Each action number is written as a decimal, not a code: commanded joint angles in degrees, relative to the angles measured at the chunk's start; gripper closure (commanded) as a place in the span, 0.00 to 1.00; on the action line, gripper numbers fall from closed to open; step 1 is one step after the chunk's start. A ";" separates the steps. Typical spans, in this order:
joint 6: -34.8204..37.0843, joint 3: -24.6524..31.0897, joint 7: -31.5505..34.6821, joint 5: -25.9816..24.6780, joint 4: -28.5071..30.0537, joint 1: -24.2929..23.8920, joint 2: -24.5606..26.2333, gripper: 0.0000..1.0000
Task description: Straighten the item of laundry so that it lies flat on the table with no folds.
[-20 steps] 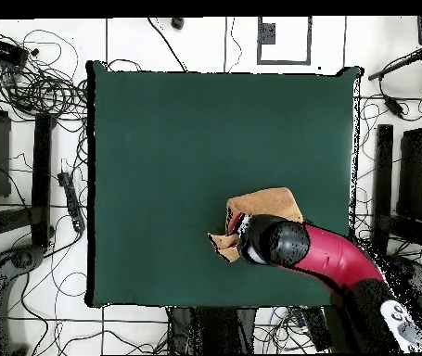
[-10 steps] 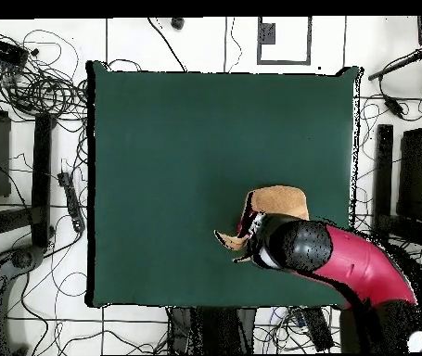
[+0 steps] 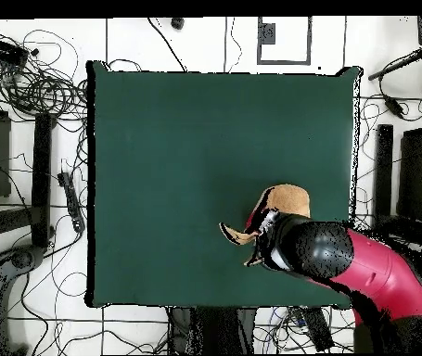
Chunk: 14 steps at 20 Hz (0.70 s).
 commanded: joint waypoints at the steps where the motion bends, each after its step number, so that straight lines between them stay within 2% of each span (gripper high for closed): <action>1: 5.54 7.54 -5.01 3.25 3.23 0.32 -1.75 1.00; 4: 11.71 7.70 -6.67 5.59 3.28 -0.32 -7.02 1.00; 8: 30.02 6.02 -8.10 3.47 -5.05 0.83 -14.13 1.00; 14: 41.40 7.26 -4.82 6.79 -13.73 0.36 -16.42 1.00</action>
